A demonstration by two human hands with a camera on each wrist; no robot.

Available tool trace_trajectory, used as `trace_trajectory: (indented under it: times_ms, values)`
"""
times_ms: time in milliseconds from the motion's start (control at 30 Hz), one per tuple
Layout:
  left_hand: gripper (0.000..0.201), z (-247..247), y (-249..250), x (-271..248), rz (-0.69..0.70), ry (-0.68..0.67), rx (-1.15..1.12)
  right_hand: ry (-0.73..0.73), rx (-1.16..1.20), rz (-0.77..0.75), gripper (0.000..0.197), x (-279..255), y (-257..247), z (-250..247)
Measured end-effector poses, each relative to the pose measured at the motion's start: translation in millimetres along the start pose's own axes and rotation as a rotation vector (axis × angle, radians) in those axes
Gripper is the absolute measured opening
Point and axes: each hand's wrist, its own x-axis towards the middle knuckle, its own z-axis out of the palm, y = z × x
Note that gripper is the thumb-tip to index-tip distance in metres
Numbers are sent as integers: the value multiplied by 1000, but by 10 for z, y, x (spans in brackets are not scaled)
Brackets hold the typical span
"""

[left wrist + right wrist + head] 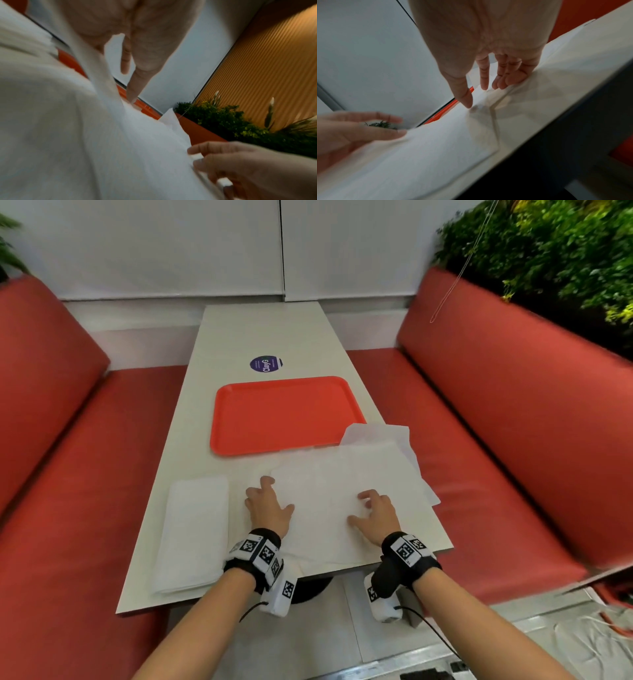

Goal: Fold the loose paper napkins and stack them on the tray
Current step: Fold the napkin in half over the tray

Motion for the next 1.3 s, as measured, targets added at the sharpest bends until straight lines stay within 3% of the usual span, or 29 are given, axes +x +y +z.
trace_trajectory:
  times_ms: [167, 367, 467, 567, 700, 900, 1000, 1167, 1300]
  values:
    - [22, -262, 182, -1, 154, -54, -124, -6, 14, -9, 50, -24, -20, -40]
    - [31, -704, 442, -117, 300, -82, -304, -102, -55, -66, 57, -71, -243, -264]
    - [29, -969, 517, -195, 311, -97, -486, -141, 117, -33, 70, -16, -402, -362]
    - [26, -1215, 566, -265, 316, -76, -641, -196, 481, 27, 70, 58, -579, -400]
    - [27, -1350, 339, -183, 208, -13, -713, -372, 831, 36, 45, 30, -773, -312]
    - [40, -1306, -141, -172, -26, -37, -699, -341, 840, -61, 29, -28, -910, -168]
    - [40, -1321, -217, -194, -39, -43, -738, -335, 846, -74, 31, -31, -917, -159]
    - [58, -1421, -168, -191, -40, -51, -914, -413, 909, -135, 32, -32, -934, -242]
    - [64, -1478, -171, -153, -11, -56, -946, -370, 949, -143, 28, -48, -1004, -257]
